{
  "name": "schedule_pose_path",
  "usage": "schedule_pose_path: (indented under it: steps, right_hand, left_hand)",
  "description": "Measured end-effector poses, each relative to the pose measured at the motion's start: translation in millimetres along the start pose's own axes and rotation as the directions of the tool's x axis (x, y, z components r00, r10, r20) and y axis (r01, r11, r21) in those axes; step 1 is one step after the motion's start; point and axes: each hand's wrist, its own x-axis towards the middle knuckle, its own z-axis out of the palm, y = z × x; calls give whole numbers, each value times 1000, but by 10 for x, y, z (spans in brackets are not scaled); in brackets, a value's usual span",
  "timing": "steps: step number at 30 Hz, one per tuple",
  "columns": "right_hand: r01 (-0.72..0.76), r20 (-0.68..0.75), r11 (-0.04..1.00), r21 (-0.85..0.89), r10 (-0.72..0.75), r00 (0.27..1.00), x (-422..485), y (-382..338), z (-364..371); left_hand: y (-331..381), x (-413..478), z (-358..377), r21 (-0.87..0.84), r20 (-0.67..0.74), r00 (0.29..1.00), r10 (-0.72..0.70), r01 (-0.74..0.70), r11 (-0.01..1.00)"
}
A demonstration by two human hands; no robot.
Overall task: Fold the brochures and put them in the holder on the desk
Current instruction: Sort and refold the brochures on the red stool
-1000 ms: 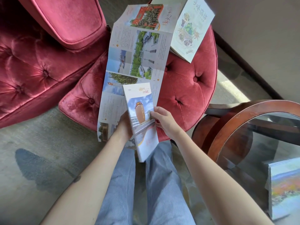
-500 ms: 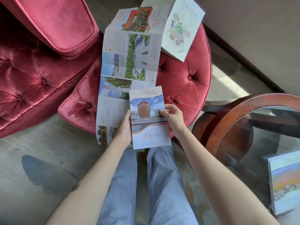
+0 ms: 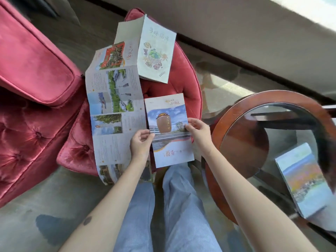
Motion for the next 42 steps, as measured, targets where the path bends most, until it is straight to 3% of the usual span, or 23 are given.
schedule_pose_path:
  steps: [7, 10, 13, 18, 22, 31, 42]
  right_hand:
    - [88, -181, 991, 99, -69, 981, -6, -273, -762]
    - [122, -279, 984, 132, -82, 957, -56, -302, -1194]
    - [117, -390, 992, 52, -88, 917, -129, -207, -1679]
    - [94, -519, 994, -52, -107, 848, -290, -2, -2505]
    - [8, -580, 993, -115, -74, 811, -419, 233, -3045]
    - [-139, -666, 967, -215, -41, 745, -644, 717, -3688]
    - [-207, -698, 951, -229, -12, 716, -645, 1077, -3941]
  left_hand:
    - [641, -305, 685, -43, 92, 990, 111, -107, 993]
    - [811, -490, 1034, -39, 191, 971, 142, -137, 990]
    - [847, -714, 1433, 55, 318, 936, 149, -175, 983]
    - [609, -1254, 2119, 227, 483, 875, 25, -152, 962]
    - [312, -1691, 2599, 275, 577, 808, -122, -51, 960]
    - [-152, -2254, 3269, 381, 543, 730, -415, 226, 897]
    - [-283, -2368, 3675, 496, 430, 718, -548, 320, 807]
